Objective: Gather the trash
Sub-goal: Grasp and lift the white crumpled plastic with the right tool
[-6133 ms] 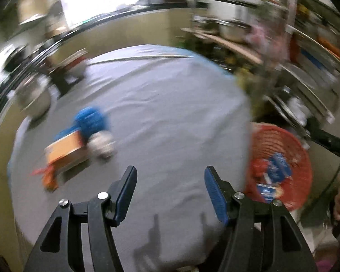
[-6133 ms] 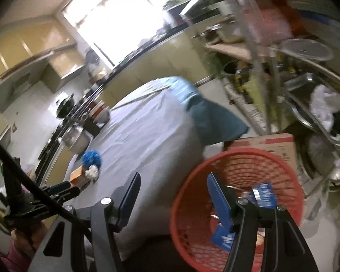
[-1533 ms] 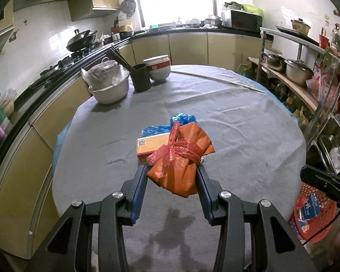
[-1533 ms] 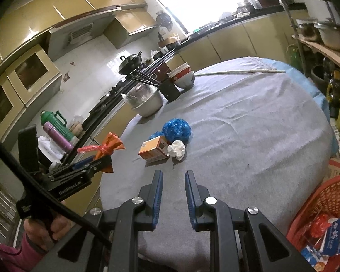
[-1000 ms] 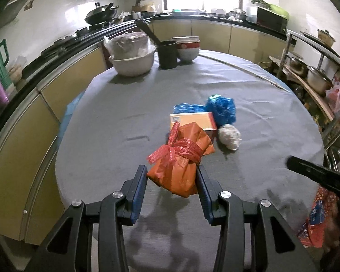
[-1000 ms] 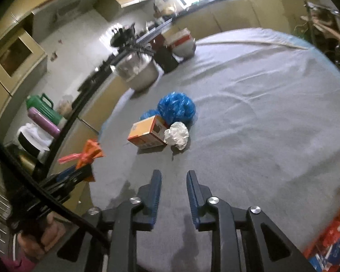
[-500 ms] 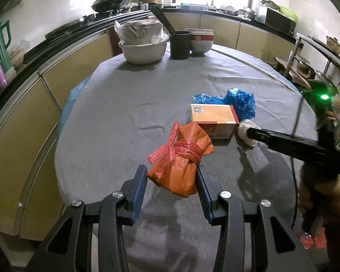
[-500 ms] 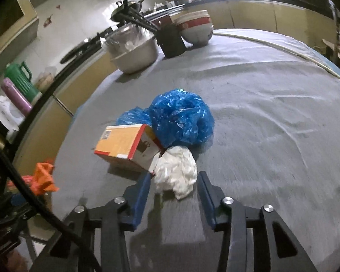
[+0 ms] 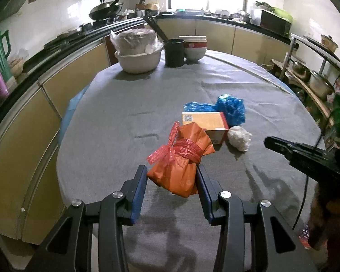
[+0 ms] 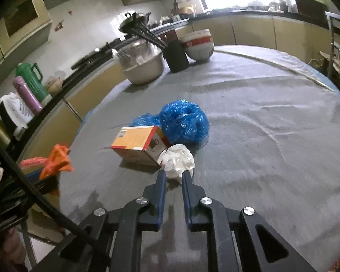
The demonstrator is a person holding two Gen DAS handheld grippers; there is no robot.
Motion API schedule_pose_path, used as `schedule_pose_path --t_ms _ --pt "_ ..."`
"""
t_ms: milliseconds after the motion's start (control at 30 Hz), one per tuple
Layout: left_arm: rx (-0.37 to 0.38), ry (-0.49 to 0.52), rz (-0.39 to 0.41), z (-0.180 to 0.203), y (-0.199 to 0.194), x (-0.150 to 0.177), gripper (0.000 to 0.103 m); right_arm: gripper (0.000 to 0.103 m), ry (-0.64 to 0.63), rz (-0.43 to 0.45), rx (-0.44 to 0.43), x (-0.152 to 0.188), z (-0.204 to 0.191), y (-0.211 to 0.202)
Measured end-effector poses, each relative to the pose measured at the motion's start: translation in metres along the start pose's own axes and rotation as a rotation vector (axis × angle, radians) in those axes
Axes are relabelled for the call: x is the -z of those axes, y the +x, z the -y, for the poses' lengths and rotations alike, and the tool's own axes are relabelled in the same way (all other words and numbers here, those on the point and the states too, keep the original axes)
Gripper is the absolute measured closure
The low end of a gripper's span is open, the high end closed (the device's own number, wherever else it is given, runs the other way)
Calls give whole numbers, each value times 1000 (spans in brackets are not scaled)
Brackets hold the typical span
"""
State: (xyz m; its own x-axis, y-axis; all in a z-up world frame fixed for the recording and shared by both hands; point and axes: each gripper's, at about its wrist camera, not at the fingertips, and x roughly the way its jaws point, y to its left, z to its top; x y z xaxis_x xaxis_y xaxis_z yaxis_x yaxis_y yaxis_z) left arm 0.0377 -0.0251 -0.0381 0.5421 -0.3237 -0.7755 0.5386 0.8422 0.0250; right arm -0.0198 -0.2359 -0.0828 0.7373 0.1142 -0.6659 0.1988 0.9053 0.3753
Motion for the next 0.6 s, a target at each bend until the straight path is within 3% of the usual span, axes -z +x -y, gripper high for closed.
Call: schedule_pose_path --t_ms 167,333,400,433,467,500,600 --pt "-1 30 16 14 -8 1 58 89 15 34 -30 14 1 -34" --pt "1 32 9 16 -6 3 58 84 68 -14 -60 13 8 -32" --pt "2 22 1 12 -3 3 58 73 87 -37 -74 10 10 -23" --pt "3 17 -3 11 -1 4 58 61 83 -42 -72 8 9 -17" --pt "3 12 -9 9 2 4 58 39 78 -49 -65 6 9 -9" --pt "4 8 -14 7 4 4 58 34 80 -51 -67 5 9 -2" --pt "5 4 -23 0 10 5 58 36 53 -37 -47 -1 7 17"
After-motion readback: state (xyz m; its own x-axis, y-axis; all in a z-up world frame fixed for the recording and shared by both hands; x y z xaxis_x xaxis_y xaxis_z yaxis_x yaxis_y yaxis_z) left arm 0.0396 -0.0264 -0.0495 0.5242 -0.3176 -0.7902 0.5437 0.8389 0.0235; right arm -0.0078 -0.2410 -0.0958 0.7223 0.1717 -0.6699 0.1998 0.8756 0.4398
